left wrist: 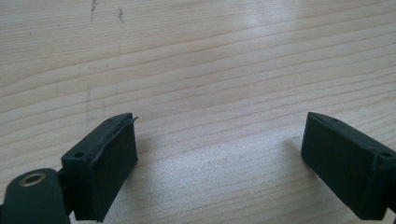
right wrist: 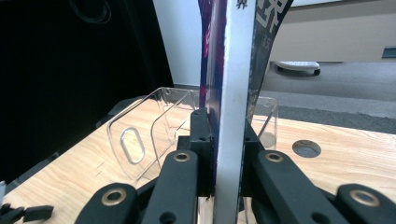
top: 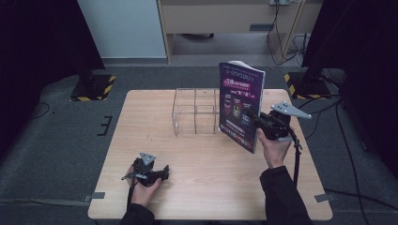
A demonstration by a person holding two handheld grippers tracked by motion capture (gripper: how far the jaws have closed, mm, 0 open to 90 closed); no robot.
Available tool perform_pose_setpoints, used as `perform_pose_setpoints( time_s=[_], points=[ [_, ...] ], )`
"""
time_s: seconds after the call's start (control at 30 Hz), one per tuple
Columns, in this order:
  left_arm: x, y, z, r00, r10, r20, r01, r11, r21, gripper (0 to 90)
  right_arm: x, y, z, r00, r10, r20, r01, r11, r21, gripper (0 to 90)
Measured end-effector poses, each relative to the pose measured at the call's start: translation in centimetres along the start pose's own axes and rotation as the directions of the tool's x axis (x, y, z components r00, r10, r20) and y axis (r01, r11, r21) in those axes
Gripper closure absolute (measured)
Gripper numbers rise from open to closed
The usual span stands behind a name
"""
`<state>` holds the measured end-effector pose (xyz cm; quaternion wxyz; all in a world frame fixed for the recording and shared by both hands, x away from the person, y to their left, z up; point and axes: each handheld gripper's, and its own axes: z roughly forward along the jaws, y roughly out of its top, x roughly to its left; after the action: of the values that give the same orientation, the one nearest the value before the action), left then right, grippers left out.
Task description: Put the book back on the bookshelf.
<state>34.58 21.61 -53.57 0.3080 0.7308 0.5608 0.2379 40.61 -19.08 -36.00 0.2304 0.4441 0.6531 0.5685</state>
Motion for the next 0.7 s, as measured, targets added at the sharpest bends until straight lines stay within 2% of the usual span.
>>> perform_pose_setpoints(
  time_s=[0.7],
  points=[
    [0.0, 0.0, 0.0, 1.0000, 0.002, -0.001, -0.002, 1.0000, 0.000, 9.5, -0.4, -0.8, 3.3, 0.9972, 0.026, 0.069, -0.024, 0.999, -0.028, 82.9]
  ],
)
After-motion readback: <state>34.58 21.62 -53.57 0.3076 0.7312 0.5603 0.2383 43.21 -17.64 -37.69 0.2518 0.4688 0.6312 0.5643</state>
